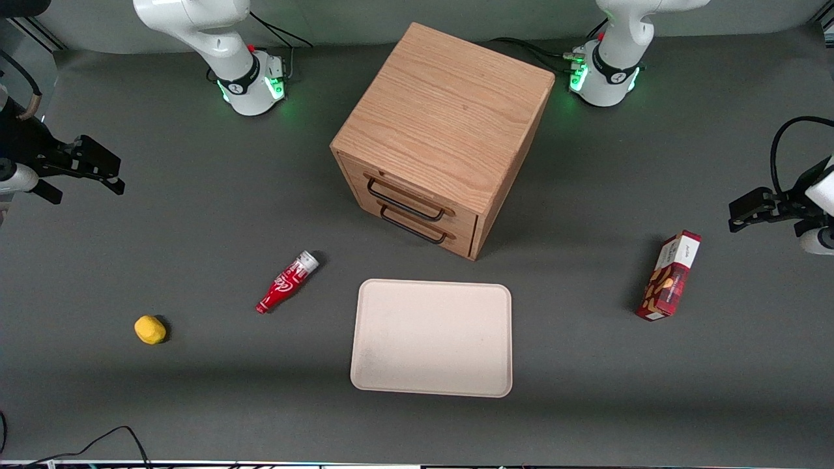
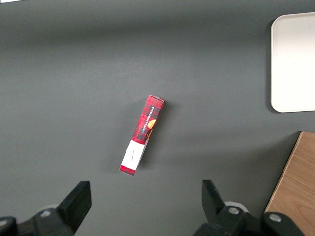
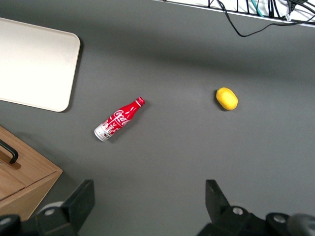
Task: Open upper drawer
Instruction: 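Move the right gripper to the black handle of the upper drawer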
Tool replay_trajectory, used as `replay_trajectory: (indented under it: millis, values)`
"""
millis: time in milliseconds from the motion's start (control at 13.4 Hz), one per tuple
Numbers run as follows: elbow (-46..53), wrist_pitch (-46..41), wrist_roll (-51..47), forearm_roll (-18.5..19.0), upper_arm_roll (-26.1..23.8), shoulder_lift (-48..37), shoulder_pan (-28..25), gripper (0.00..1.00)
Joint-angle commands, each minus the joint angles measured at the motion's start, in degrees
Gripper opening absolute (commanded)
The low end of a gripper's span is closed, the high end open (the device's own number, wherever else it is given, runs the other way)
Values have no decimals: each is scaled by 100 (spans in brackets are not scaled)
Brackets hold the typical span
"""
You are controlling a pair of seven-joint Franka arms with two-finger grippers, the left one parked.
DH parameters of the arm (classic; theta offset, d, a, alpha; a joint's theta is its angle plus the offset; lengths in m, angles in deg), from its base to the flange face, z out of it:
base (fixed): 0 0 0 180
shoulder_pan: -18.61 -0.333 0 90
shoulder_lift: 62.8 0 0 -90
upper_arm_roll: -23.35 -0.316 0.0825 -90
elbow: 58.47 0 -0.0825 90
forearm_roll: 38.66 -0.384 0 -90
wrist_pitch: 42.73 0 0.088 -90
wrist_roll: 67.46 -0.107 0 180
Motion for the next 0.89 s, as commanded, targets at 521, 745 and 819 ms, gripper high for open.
replay_trajectory:
  millis: [521,745,819]
  values:
    - [733,-712,1695,21,-570,451,-137,100]
    - [742,-713,3032,-14,-964,575,-137,100]
    - [725,-713,3384,-23,-1114,583,-137,100]
